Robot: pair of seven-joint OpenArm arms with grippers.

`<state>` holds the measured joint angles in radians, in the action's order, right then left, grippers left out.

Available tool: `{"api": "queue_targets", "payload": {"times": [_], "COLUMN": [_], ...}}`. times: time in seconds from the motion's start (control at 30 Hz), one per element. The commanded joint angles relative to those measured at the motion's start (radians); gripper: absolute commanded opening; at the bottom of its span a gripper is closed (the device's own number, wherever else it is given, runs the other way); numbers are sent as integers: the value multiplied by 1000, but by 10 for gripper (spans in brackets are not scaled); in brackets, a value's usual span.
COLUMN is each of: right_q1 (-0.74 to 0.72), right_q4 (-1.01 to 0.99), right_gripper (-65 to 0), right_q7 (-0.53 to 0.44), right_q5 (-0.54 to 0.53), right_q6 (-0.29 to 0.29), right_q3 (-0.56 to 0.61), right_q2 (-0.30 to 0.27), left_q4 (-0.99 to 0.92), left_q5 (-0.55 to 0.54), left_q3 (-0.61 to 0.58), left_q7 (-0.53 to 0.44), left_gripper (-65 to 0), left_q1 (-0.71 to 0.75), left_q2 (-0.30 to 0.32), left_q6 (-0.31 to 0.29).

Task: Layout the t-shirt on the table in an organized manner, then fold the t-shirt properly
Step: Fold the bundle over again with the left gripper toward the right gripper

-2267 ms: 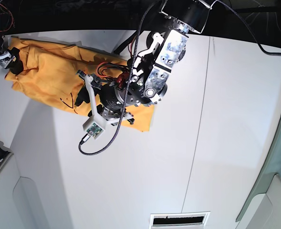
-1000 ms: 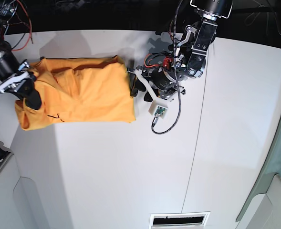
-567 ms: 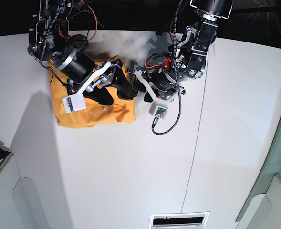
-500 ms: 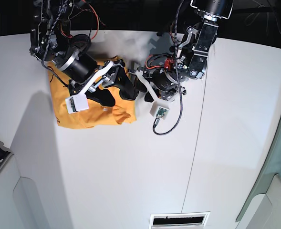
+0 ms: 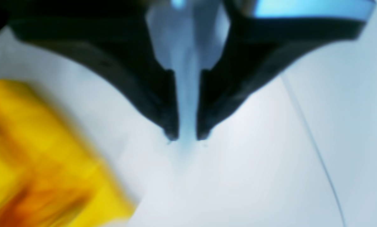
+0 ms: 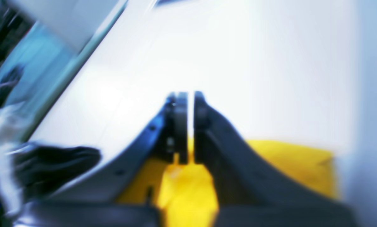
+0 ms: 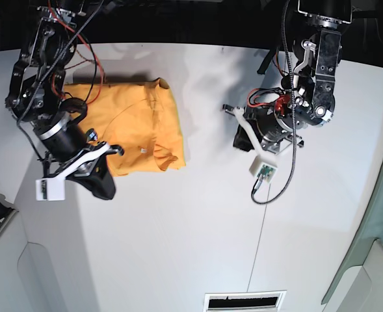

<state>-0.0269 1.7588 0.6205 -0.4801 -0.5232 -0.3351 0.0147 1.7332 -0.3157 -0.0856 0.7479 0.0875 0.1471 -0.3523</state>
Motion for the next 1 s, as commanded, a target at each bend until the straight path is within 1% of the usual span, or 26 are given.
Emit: {"api": "queue_targets", "payload": {"times": [0.0,0.03,0.1,0.17,0.27,0.37,0.47,0.53,0.6,0.67,0.77,0.9,0.97], "right_q1": [-40,-59,-94,-135,-218,-288,-325,-330,-330,-329,-323,-277,-250], "right_q4": [17,13,-14,-93,-301,-528,-687,-738,-753,-753,-753,-753,-750], "right_gripper": [-650,-650,-650,-650,-650,-650,-650,-650,-650,-650,-650,-650,-650], "right_q7": [-22,-22,-24,-41,-96,-157,-180,-196,-202,-202,-202,-198,-197], "right_q5": [-11,6,53,79,114,149,152,155,182,217,206,173,157], "right_q6": [-6,-7,-7,-7,-8,-8,-9,-16,-27,-26,-27,-32,-32], "right_q3": [-15,-26,-26,-15,25,104,205,263,298,304,304,304,303], "right_q2": [-10,-18,-44,-79,-144,-206,-247,-262,-267,-267,-286,-317,-325], "left_q4": [60,97,150,163,149,97,-19,-107,-184,-246,-307,-341,-346], "left_q5": [-15,-18,-17,-16,32,66,66,67,70,70,89,100,100], "left_q3": [-19,-47,-124,-224,-366,-437,-447,-442,-442,-442,-420,-325,-271], "left_q7": [-19,-19,-31,-65,-72,-102,-141,-158,-163,-164,-165,-163,-161], "left_gripper": [-632,-650,-650,-650,-650,-650,-650,-650,-650,-650,-650,-650,-650], "left_q1": [-14,-13,2,13,12,12,12,9,-1,-18,-44,-66,-86], "left_q2": [4,3,2,-4,-48,-98,-139,-158,-167,-166,-166,-159,-144], "left_q6": [-9,-11,-11,-11,-11,-9,15,20,19,19,20,19,19]}}
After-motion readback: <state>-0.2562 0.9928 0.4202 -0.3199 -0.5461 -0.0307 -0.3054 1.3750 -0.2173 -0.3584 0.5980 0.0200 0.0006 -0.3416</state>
